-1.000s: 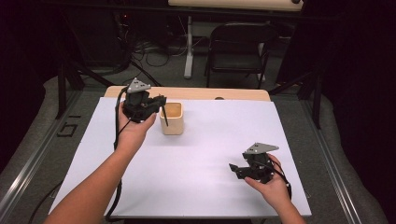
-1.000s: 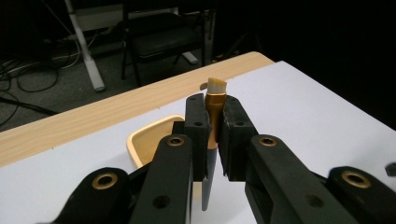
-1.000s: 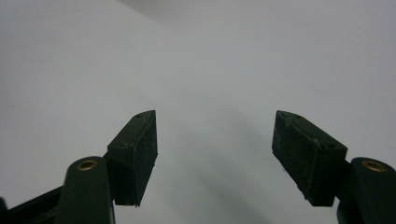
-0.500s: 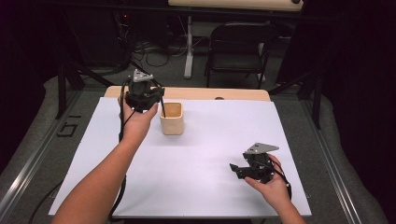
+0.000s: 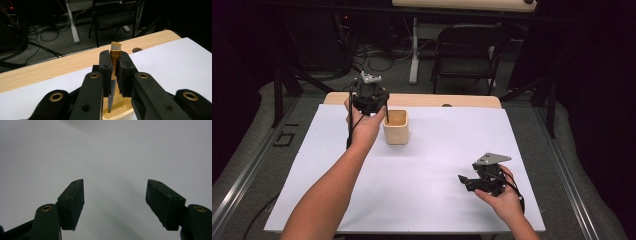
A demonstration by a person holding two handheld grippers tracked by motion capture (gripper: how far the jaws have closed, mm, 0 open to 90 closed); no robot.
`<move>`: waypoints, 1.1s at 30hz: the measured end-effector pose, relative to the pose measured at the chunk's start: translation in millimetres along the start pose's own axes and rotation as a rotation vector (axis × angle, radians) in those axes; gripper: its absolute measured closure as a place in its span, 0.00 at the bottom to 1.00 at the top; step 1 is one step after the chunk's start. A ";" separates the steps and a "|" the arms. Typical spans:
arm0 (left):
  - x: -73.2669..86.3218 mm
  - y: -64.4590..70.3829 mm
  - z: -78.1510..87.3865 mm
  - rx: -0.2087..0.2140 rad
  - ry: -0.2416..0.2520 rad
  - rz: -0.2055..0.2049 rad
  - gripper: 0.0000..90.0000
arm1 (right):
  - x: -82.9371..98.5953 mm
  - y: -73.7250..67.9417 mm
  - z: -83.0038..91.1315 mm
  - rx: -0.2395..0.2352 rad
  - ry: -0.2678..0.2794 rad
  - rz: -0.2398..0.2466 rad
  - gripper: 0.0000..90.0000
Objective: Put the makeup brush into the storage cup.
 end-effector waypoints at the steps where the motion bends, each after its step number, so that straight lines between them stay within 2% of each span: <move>1: 0.0 -0.1 -0.8 -0.001 -0.004 -0.003 0.93 | 0.2 -0.1 -0.2 -0.001 -0.001 -0.002 0.35; 15: 0.9 1.2 -10.9 -0.003 -0.013 0.012 0.93 | 1.3 -1.9 -2.8 -0.005 -0.004 0.006 0.35; 33: 9.4 10.6 -25.1 0.025 -0.046 -0.015 0.93 | 1.8 -4.9 -1.9 -0.013 -0.010 0.014 0.35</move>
Point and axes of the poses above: each handheld gripper's, and its own axes: z roughly backward along the jaws, x roughly out of its underside, y roughly to its right, the point moved 7 cm from there along -z, roughly forward along the jaws, and after that the axes turned 3 degrees about -x, right-handed, at the moved point
